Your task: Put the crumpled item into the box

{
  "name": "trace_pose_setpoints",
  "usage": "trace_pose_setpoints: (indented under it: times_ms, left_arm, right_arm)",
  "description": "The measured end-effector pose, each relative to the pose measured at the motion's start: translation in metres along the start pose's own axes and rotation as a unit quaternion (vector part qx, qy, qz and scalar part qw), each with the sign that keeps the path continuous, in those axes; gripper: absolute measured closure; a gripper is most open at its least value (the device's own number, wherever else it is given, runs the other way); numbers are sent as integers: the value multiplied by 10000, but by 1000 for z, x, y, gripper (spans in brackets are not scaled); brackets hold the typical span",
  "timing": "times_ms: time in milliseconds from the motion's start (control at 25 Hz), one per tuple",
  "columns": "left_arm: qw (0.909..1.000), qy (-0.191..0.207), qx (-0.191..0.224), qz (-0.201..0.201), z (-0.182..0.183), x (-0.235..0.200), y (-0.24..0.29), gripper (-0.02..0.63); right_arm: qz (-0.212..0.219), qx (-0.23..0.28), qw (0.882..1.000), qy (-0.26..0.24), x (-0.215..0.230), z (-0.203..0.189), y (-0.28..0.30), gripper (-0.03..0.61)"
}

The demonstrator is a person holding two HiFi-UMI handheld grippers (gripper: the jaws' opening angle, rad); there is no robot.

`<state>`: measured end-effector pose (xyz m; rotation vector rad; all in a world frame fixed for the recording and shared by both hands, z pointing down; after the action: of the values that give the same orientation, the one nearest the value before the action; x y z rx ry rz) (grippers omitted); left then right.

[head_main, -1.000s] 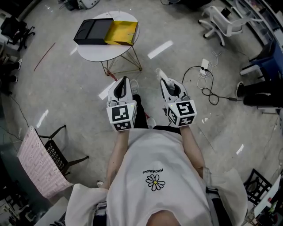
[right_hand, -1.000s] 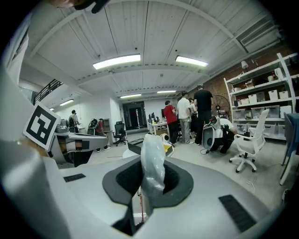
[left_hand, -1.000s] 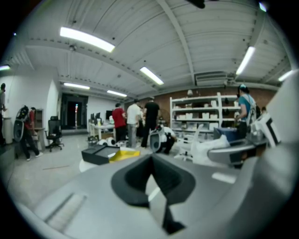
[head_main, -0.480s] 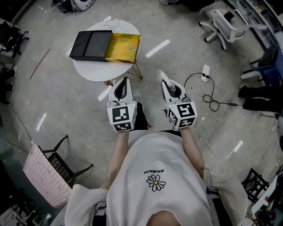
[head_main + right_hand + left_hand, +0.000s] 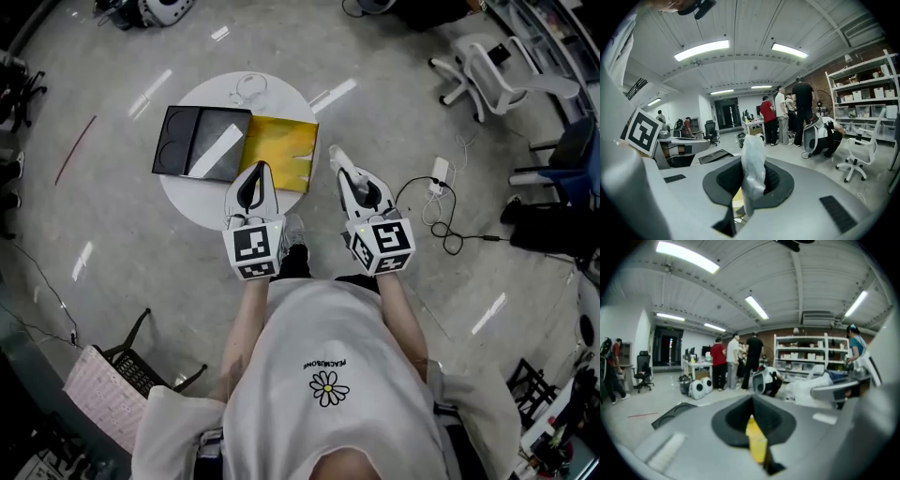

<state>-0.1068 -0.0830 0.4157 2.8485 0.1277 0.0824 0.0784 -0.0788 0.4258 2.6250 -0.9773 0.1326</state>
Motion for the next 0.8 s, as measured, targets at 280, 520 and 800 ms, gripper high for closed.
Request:
trace_pose_setpoints:
  times_ms: [280,520,800]
  left_arm:
    - [9999,-98,-24,-6,10,-26,48,615]
    - [9996,-216,-34,164,11,-27,56,615]
    - [9980,-283,75,567,20,-34,60,615]
  right_arm:
    - [-31,9,10000,89,14,20,54,537]
    - [234,-140,9996,-55,23,23,72,537]
    - [680,-92,9975,-135,32,32,92,537]
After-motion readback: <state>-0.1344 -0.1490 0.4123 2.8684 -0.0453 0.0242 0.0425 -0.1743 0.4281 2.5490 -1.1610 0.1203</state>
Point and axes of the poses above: the fingertips, and each gripper's own axes: y forward along the fingers, x to its right, z out of its top, the point moved 5 cm from there along -y, backward along the fingers, and after that the axes turned 10 degrees about z, right-handed, at the moved point
